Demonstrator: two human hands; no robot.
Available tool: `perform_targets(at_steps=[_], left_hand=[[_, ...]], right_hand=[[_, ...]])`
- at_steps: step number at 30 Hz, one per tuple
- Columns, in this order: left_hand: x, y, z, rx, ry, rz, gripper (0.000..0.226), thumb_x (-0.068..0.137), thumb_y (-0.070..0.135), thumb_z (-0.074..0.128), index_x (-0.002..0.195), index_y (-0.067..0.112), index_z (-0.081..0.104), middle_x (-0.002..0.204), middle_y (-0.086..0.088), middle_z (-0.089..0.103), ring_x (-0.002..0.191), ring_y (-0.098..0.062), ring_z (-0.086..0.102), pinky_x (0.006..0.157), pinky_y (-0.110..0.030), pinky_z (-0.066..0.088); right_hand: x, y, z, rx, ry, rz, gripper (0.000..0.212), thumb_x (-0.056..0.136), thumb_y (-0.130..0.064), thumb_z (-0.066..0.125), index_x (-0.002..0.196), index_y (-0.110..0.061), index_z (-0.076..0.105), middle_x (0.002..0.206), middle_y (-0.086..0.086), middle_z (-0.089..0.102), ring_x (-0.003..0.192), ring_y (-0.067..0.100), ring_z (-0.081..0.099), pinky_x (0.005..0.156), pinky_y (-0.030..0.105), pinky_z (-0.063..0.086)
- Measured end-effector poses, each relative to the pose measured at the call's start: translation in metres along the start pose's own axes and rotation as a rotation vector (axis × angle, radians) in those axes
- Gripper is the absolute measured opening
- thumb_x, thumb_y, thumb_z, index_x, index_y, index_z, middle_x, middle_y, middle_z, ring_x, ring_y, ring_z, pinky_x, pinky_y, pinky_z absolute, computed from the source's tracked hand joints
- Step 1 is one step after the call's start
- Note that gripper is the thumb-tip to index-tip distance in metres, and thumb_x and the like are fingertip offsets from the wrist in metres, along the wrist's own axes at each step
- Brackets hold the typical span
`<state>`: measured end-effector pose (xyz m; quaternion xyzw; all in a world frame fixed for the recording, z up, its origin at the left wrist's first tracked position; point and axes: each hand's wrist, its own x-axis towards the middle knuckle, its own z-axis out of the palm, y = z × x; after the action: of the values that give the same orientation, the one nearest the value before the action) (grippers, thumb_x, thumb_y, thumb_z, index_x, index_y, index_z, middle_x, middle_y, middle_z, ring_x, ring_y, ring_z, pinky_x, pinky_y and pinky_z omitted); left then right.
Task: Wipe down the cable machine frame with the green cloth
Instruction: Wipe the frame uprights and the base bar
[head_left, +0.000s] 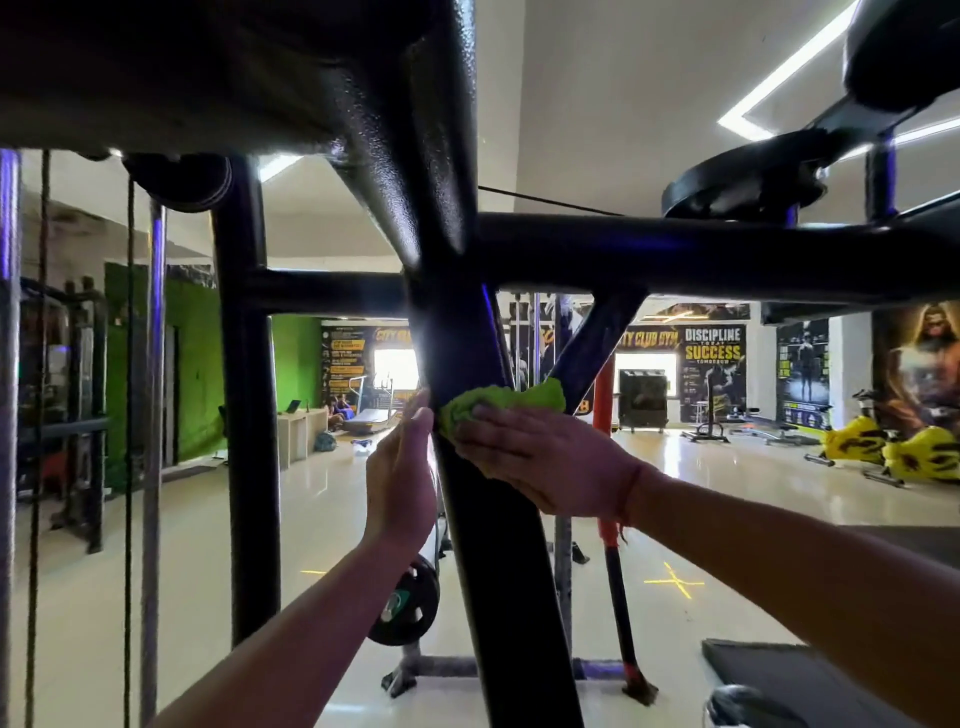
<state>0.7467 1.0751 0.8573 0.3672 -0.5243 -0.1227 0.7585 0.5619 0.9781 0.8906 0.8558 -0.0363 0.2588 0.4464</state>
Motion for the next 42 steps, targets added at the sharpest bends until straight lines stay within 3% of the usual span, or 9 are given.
perform_targets(at_steps=[3, 8, 11, 16, 21, 26, 31, 35, 42], left_hand=[[-0.001, 0.002, 0.005, 0.394, -0.079, 0.178, 0.071, 0.092, 0.056, 0.033, 0.151, 0.018, 0.044, 0.162, 0.006, 0.032, 0.148, 0.001, 0.024, 0.116, -0.006, 0.013], [0.014, -0.003, -0.001, 0.924, -0.316, 0.615, 0.06, 0.101, 0.039, 0.038, 0.154, 0.01, 0.037, 0.165, -0.003, 0.024, 0.156, -0.017, 0.0, 0.126, -0.045, 0.017], [0.032, 0.008, -0.007, 1.118, -0.435, 0.703, 0.062, 0.1, 0.041, 0.035, 0.156, 0.013, 0.033, 0.166, -0.001, 0.022, 0.156, -0.02, -0.002, 0.126, -0.047, 0.017], [0.057, 0.032, 0.0, 1.199, -0.502, 0.797, 0.062, 0.098, 0.038, 0.035, 0.152, 0.009, 0.04, 0.162, -0.007, 0.034, 0.156, -0.025, 0.011, 0.124, -0.049, 0.021], [0.058, 0.032, -0.006, 1.201, -0.524, 0.826, 0.062, 0.097, 0.038, 0.037, 0.152, 0.009, 0.041, 0.162, -0.005, 0.033, 0.156, -0.023, 0.01, 0.125, -0.045, 0.02], [0.049, 0.024, -0.012, 1.134, -0.505, 0.785, 0.061, 0.097, 0.038, 0.04, 0.152, 0.01, 0.042, 0.162, -0.004, 0.033, 0.156, -0.021, 0.011, 0.123, -0.047, 0.024], [0.035, 0.006, -0.035, 1.049, -0.413, 0.734, 0.055, 0.103, 0.037, 0.038, 0.15, 0.008, 0.045, 0.161, -0.004, 0.035, 0.156, -0.021, 0.01, 0.124, -0.041, 0.02], [0.035, 0.005, -0.038, 0.901, -0.414, 0.679, 0.052, 0.105, 0.034, 0.037, 0.146, 0.005, 0.049, 0.159, -0.006, 0.038, 0.156, -0.022, 0.01, 0.123, -0.044, 0.023], [0.017, -0.019, -0.039, 0.964, -0.475, 0.713, 0.056, 0.105, 0.039, 0.034, 0.148, 0.006, 0.046, 0.163, -0.007, 0.031, 0.156, -0.028, 0.005, 0.124, -0.048, 0.02]], right_hand=[[-0.003, 0.019, -0.009, -0.07, 0.089, 0.142, 0.049, 0.106, -0.023, 0.049, 0.154, -0.017, 0.041, 0.161, 0.003, 0.036, 0.153, 0.021, 0.025, 0.119, 0.044, 0.032], [-0.024, -0.006, 0.005, -0.03, 0.218, 0.382, 0.044, 0.102, -0.018, 0.054, 0.146, -0.013, 0.053, 0.153, 0.006, 0.049, 0.148, 0.023, 0.035, 0.116, 0.048, 0.035], [-0.034, 0.026, -0.017, -0.096, 0.135, 0.255, 0.043, 0.105, -0.021, 0.053, 0.147, -0.014, 0.051, 0.154, 0.006, 0.048, 0.147, 0.023, 0.037, 0.116, 0.046, 0.038], [-0.032, 0.047, -0.033, -0.036, 0.391, 0.791, 0.048, 0.109, -0.023, 0.043, 0.155, -0.012, 0.037, 0.165, 0.007, 0.027, 0.155, 0.023, 0.018, 0.119, 0.048, 0.033], [-0.053, 0.025, -0.021, -0.092, 0.05, 0.321, 0.05, 0.107, -0.024, 0.047, 0.155, -0.015, 0.037, 0.164, 0.005, 0.03, 0.153, 0.025, 0.022, 0.116, 0.049, 0.037], [-0.026, 0.017, -0.03, 0.071, 0.306, 0.742, 0.046, 0.108, -0.027, 0.044, 0.152, -0.016, 0.043, 0.163, 0.001, 0.032, 0.155, 0.023, 0.016, 0.116, 0.052, 0.036], [-0.032, -0.038, 0.001, 0.03, 0.001, 0.172, 0.045, 0.109, -0.03, 0.036, 0.152, -0.019, 0.045, 0.163, -0.001, 0.031, 0.155, 0.024, 0.017, 0.121, 0.05, 0.029], [-0.012, -0.034, -0.002, 0.044, 0.085, 0.405, 0.048, 0.107, -0.027, 0.045, 0.154, -0.016, 0.04, 0.164, 0.003, 0.03, 0.155, 0.024, 0.017, 0.123, 0.046, 0.025], [-0.033, -0.083, 0.026, -0.031, -0.04, 0.22, 0.053, 0.104, -0.031, 0.048, 0.155, -0.019, 0.037, 0.163, 0.005, 0.031, 0.153, 0.025, 0.023, 0.126, 0.045, 0.02]])
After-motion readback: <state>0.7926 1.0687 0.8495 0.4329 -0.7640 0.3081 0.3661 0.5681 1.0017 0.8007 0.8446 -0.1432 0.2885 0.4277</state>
